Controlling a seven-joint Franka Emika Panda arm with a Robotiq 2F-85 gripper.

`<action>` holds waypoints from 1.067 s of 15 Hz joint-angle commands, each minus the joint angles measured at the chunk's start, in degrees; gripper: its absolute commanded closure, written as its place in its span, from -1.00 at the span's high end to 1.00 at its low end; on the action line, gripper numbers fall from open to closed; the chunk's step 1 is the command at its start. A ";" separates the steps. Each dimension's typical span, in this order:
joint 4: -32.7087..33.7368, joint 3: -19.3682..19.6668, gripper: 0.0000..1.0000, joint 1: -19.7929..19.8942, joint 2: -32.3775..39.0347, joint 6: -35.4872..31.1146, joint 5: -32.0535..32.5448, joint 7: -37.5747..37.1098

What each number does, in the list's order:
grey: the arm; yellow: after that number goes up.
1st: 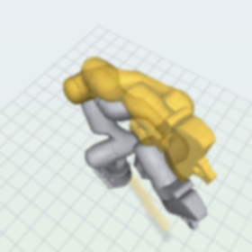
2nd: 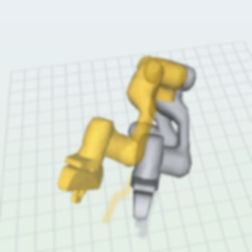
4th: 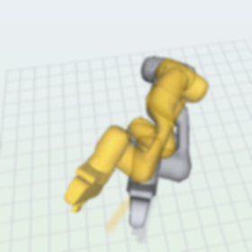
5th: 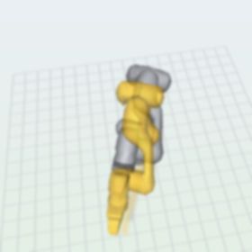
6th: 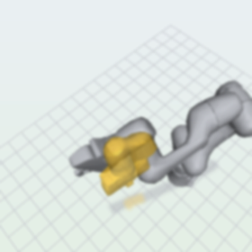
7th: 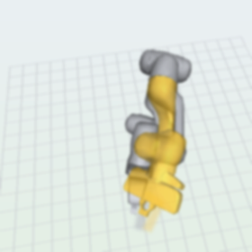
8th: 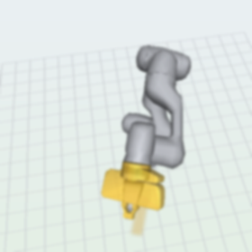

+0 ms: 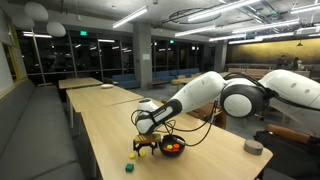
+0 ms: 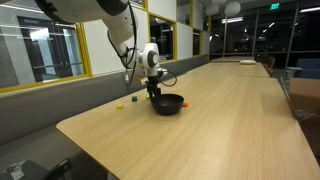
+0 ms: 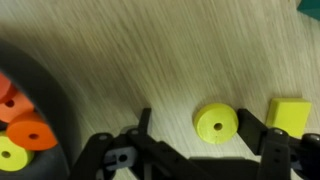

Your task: Put some of the orange discs on the table into the bowl

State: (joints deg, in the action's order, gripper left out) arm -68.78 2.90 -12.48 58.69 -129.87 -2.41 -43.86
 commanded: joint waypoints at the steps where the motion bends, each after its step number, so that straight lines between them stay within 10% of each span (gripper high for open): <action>1: 3.34 1.04 0.17 -0.61 1.65 0.66 0.44 -0.88; 6: 2.80 1.44 -0.60 -0.64 0.55 0.93 0.75 -0.69; 16: -2.22 3.89 -0.61 -0.35 -5.93 0.13 2.04 -0.75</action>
State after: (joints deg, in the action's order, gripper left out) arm -67.61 5.80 -12.52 57.32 -129.69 -1.60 -43.86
